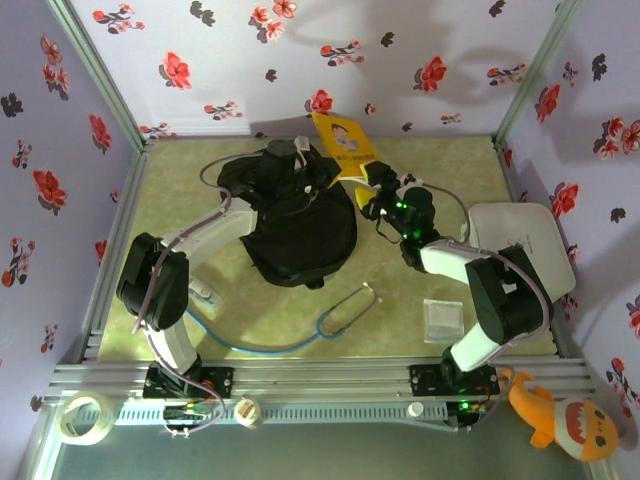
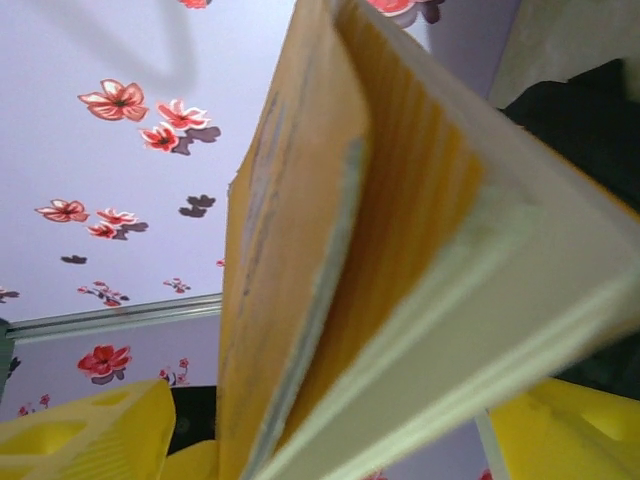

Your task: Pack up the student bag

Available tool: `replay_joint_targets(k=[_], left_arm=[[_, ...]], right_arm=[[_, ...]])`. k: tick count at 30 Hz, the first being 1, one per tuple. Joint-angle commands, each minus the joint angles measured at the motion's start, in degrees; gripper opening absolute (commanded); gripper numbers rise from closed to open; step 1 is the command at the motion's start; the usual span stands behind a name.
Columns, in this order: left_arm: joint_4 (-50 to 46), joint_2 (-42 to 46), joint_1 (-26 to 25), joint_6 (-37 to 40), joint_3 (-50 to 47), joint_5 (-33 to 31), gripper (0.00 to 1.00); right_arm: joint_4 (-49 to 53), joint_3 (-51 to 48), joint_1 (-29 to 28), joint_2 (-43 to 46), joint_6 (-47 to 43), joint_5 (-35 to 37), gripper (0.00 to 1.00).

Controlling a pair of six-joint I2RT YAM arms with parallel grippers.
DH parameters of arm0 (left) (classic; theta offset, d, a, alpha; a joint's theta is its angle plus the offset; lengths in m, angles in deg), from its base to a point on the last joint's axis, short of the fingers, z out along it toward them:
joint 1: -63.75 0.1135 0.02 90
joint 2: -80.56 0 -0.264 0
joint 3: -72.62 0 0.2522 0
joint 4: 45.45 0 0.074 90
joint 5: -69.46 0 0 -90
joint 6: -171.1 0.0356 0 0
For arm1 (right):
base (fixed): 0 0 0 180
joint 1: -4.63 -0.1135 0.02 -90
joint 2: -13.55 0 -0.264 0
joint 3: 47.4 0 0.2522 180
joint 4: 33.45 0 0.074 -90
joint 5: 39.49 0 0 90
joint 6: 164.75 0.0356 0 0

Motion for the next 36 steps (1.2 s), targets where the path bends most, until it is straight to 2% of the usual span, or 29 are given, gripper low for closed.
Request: replay_joint_targets(k=[1,9,14,15,17,20,28,32,36], left_arm=[[6.51,1.96,-0.27,0.06,-0.19,-0.47,0.0],[6.5,2.74,-0.27,-0.05,-1.35,-0.44,0.0],[4.8,2.75,-0.02,1.83,-2.92,1.1,0.0],[3.48,2.76,0.16,2.78,-3.27,1.5,0.04],[-0.3,3.15,0.5,5.48,-4.0,1.5,0.2],[-7.92,4.03,1.3,12.34,-4.25,1.62,0.38],[-30.43,5.43,0.7,33.65,-2.77,0.7,0.64],[-41.03,4.91,-1.68,43.3,-0.37,-4.43,0.72],[-47.97,2.75,-5.64,49.48,3.05,-10.87,0.74]], right_arm=[[-4.6,2.77,-0.45,-1.7,1.77,1.49,0.76],[-5.54,3.91,-0.32,-3.8,3.44,2.46,0.5],[-4.14,4.24,0.74,-2.98,0.93,1.08,0.18],[-3.31,3.87,1.11,-2.28,0.03,1.03,0.12],[-0.45,3.05,1.73,-0.42,-2.09,1.05,0.06],[5.88,1.53,3.0,4.13,-7.24,1.08,0.02],[29.46,-1.24,6.89,20.11,-24.01,3.35,0.0],[42.62,-0.88,8.42,27.31,-30.3,6.97,0.0],[48.66,-1.7,10.24,31.95,-32.94,9.5,0.0]])
